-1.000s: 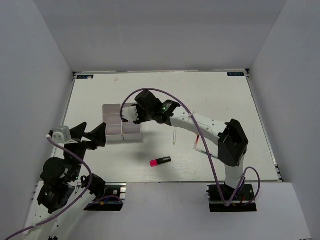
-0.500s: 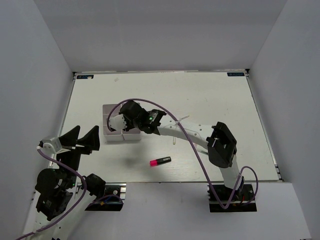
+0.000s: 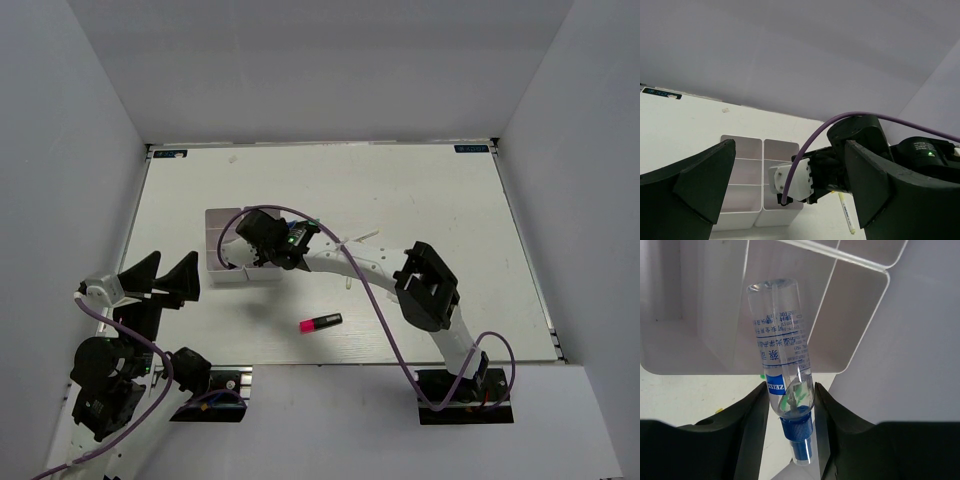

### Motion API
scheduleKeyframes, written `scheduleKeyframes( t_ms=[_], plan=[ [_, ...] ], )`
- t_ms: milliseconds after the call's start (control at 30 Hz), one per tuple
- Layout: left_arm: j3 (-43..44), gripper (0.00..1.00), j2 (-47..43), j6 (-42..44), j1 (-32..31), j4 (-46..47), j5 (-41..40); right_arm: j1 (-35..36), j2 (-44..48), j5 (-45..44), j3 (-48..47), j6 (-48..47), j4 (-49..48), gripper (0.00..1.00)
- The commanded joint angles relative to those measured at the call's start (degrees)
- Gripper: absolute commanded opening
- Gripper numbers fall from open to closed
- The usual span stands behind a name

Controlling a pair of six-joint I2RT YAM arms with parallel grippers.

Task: Sort the stationery into containers
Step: Place the stationery into the container, then grab a piece of stationery with the left arm

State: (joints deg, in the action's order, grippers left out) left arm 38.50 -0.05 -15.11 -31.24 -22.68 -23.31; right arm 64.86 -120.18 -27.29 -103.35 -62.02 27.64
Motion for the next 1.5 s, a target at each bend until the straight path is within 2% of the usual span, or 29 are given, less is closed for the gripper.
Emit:
scheduleKeyframes(
  t_ms=[0,67,167,233,300,333,433,567,733,867,933,967,1033,1100,1133,1167,1200,1233,1300,1333,1367,1400,1467],
  plan=[
    [-0.2,1.00,0.8,-0.1,0.2,-0.2,0.8,-0.2,0.0,-2.8,-2.4,-2.6,0.8,0.00],
    [-0.2,1.00,0.8,-0.1,0.2,-0.2,0.8,-0.1,0.1,-3.0,-2.3,-3.0,1.4,0.03],
    [-0.2,1.00,0.8,-0.1,0.2,-0.2,0.8,0.1,0.1,-3.2,-2.0,-3.3,1.8,0.25],
    [-0.2,1.00,1.3,-0.1,0.2,-0.2,0.8,0.1,0.0,-3.5,-1.6,-3.6,1.5,0.37],
    [-0.2,1.00,1.3,-0.1,0.2,-0.2,0.8,0.1,0.0,-3.9,-1.5,-3.7,1.1,0.45],
    [-0.2,1.00,1.3,-0.1,0.2,-0.2,0.8,0.0,-0.1,-4.1,-1.4,-3.8,1.0,0.54],
    [-0.2,1.00,1.3,-0.1,0.2,-0.2,0.8,0.4,0.1,-4.3,-1.4,-3.9,0.6,0.63],
    [-0.2,1.00,1.3,-0.1,0.2,-0.2,0.8,0.4,0.6,-4.4,-1.5,-4.0,-0.1,0.67],
    [-0.2,1.00,1.3,0.4,0.2,-0.2,0.8,1.1,3.4,-4.4,-0.2,-3.2,-1.5,0.67],
    [-0.7,1.00,2.4,1.0,0.2,0.4,3.8,0.7,8.5,-1.4,0.4,2.2,0.2,0.61],
    [-0.7,0.98,4.0,1.5,0.2,1.0,7.1,0.3,11.4,3.6,0.4,4.8,3.0,0.54],
    [-0.7,0.96,5.7,1.5,0.2,1.5,8.9,-1.0,12.4,5.2,1.7,9.2,5.6,0.42],
    [-0.7,0.91,7.5,1.5,0.2,1.5,10.3,-2.7,17.2,13.9,3.1,13.4,7.5,0.27],
    [-0.2,0.69,9.0,2.0,0.2,1.5,12.2,-5.0,21.5,21.4,9.3,16.8,8.7,0.16],
    [-0.2,0.55,10.2,2.5,0.2,1.5,12.9,-5.6,24.3,25.9,11.0,17.2,8.7,0.10],
    [-0.2,0.40,10.8,2.5,0.2,1.5,13.7,-5.9,25.4,31.0,15.0,17.5,8.8,0.10],
    [-0.2,0.20,10.8,3.1,0.2,1.5,15.2,-7.5,28.7,33.3,18.6,18.0,8.9,0.10],
    [-0.2,0.16,11.6,3.1,0.2,1.5,15.7,-7.8,29.8,39.1,21.6,18.0,9.2,0.14],
    [-0.2,0.19,12.4,3.1,0.2,1.5,16.4,-9.4,32.2,43.6,24.2,17.0,10.4,0.26],
    [-0.2,0.27,13.2,3.1,0.2,1.5,16.5,-9.7,32.7,45.7,27.6,15.7,11.8,0.41],
    [-0.2,0.39,13.8,3.1,0.2,1.5,16.5,-10.2,33.2,51.7,28.8,14.0,12.3,0.46],
    [-0.2,0.63,13.8,3.1,0.2,0.9,16.5,-10.1,34.1,53.1,29.7,13.2,12.5,0.51],
    [-0.2,0.78,13.8,3.1,0.2,0.9,16.5,-10.1,34.2,55.7,33.6,11.4,12.0,0.65]
  ],
)
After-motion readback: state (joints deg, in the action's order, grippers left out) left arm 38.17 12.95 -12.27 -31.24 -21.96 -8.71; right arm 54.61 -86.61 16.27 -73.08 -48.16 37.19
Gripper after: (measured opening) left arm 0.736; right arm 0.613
